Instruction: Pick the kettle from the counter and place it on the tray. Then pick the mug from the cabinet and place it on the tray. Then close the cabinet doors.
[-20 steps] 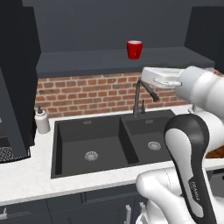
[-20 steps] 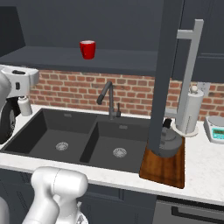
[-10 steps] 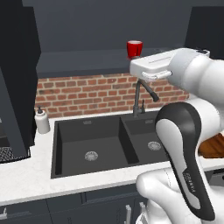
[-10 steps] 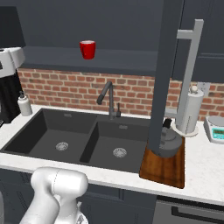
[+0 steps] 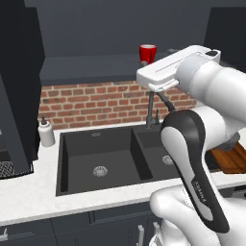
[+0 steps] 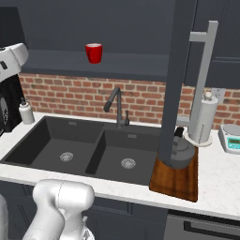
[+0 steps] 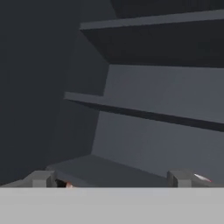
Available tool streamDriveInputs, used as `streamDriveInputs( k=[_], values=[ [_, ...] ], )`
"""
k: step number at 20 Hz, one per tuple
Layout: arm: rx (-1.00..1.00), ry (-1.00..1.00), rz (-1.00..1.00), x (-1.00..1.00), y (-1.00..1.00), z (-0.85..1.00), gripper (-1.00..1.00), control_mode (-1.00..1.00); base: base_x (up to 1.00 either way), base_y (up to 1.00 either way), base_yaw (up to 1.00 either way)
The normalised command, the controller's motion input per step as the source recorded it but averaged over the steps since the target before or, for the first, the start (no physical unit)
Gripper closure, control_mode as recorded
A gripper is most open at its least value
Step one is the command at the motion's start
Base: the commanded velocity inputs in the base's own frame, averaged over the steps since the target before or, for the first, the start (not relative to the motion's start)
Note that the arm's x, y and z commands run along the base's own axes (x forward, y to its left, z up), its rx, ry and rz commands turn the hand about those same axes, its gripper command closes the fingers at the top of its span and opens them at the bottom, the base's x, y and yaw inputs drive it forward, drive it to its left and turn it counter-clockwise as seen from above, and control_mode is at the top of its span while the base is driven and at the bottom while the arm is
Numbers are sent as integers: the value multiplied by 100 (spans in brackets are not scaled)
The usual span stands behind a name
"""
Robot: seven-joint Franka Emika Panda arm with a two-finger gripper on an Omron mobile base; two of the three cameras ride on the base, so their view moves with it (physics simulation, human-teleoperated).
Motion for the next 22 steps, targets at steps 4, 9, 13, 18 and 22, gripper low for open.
streamDriveInputs(
  k=[4,9,13,18,22],
  values=[
    [0,0,0,18,0,0,-100,-100,0,0,0],
    [2,6,-1,15,-4,-1,-100,-100,0,0,0],
    [6,6,-1,21,-3,-4,-100,-100,0,0,0],
    [1,0,0,31,0,-6,-100,-100,0,0,0],
    [0,-2,0,22,0,-15,-100,-100,0,0,0]
  ],
)
